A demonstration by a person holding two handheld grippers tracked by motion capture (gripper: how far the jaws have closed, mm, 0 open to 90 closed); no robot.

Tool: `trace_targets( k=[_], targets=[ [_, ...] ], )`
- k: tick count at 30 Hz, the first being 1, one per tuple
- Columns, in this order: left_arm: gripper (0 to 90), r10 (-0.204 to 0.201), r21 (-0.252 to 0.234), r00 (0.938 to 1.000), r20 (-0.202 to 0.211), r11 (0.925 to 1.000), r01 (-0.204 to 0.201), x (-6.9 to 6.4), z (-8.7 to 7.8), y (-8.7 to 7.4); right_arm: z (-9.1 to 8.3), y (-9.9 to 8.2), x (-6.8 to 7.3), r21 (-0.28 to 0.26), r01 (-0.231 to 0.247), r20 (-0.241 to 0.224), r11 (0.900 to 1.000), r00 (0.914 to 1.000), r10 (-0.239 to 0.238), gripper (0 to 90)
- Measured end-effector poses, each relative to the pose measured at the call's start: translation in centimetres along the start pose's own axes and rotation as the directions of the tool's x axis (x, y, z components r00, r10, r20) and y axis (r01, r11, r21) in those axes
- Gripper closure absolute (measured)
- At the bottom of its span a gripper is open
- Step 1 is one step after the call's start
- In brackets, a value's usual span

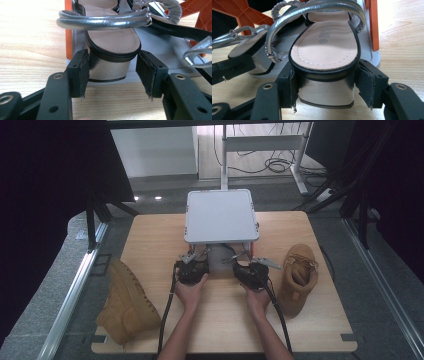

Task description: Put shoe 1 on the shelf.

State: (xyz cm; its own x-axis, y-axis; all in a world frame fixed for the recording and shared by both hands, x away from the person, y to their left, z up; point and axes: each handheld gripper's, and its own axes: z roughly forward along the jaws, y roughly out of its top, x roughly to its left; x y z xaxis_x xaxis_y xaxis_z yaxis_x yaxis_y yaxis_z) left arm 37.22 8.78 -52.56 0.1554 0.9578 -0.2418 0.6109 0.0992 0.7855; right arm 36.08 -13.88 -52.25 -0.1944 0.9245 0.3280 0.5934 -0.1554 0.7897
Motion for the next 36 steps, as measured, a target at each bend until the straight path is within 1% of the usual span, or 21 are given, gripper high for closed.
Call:
trace_targets(
  k=[3,5,7,17,20,21,25,27,29,30,32,33,36],
  targets=[
    [45.3,-0.002,0.001,1.0000,0.003,1.0000,0.002,0.0,0.0,0.0,0.4,0.2,0.1,0.002,0.010,0.011,1.0000,0.9999,-0.010,40.0],
    [45.3,-0.003,0.003,1.0000,0.003,1.0000,0.003,0.0,0.0,0.0,0.6,0.3,0.3,0.005,0.003,0.014,1.0000,0.9999,-0.003,40.1],
    [45.3,-0.003,0.003,1.0000,0.001,1.0000,0.003,0.0,0.0,0.0,0.9,0.4,0.2,0.004,0.006,0.016,1.0000,0.9999,-0.006,40.1],
    [45.3,-0.003,0.001,1.0000,0.001,1.0000,0.003,0.0,0.0,0.0,2.3,0.6,-0.1,-0.027,-0.007,0.009,0.9996,0.9999,0.007,40.0],
    [45.3,-0.004,0.002,1.0000,0.001,1.0000,0.004,0.0,0.0,0.0,2.7,0.7,0.1,-0.019,0.016,0.025,0.9997,0.9996,-0.016,40.0],
    [45.3,-0.004,0.002,1.0000,0.002,1.0000,0.004,0.0,0.0,0.0,2.9,0.8,0.1,-0.014,0.030,0.033,0.9994,0.9990,-0.030,40.0],
    [45.3,-0.002,0.002,1.0000,0.003,1.0000,0.002,0.0,0.0,0.0,3.3,0.9,0.3,0.002,0.049,0.043,0.9988,0.9979,-0.049,40.0],
    [45.4,-0.002,0.004,1.0000,0.002,1.0000,0.002,0.0,0.0,0.0,3.5,0.9,0.3,0.005,0.078,0.052,0.9970,0.9956,-0.078,40.0],
    [45.4,-0.001,0.003,1.0000,0.002,1.0000,0.001,0.0,0.0,0.0,3.7,0.8,0.3,0.015,0.092,0.057,0.9957,0.9941,-0.093,40.0],
    [45.4,0.001,0.003,1.0000,0.000,1.0000,-0.001,0.0,0.0,0.0,3.7,0.8,0.3,0.018,0.102,0.059,0.9946,0.9929,-0.103,40.0],
    [45.4,0.002,0.003,1.0000,-0.001,1.0000,-0.002,-0.1,0.0,0.0,3.9,0.5,0.5,0.021,0.140,0.076,0.9899,0.9870,-0.141,40.0],
    [45.4,0.004,0.003,1.0000,-0.002,1.0000,-0.004,-0.1,0.0,0.0,3.9,0.5,0.7,0.022,0.151,0.082,0.9883,0.9850,-0.152,40.0],
    [45.4,0.004,0.006,1.0000,-0.003,1.0000,-0.004,-0.1,0.1,0.1,4.0,0.4,0.9,0.022,0.165,0.096,0.9861,0.9814,-0.166,40.0]
  ],
)
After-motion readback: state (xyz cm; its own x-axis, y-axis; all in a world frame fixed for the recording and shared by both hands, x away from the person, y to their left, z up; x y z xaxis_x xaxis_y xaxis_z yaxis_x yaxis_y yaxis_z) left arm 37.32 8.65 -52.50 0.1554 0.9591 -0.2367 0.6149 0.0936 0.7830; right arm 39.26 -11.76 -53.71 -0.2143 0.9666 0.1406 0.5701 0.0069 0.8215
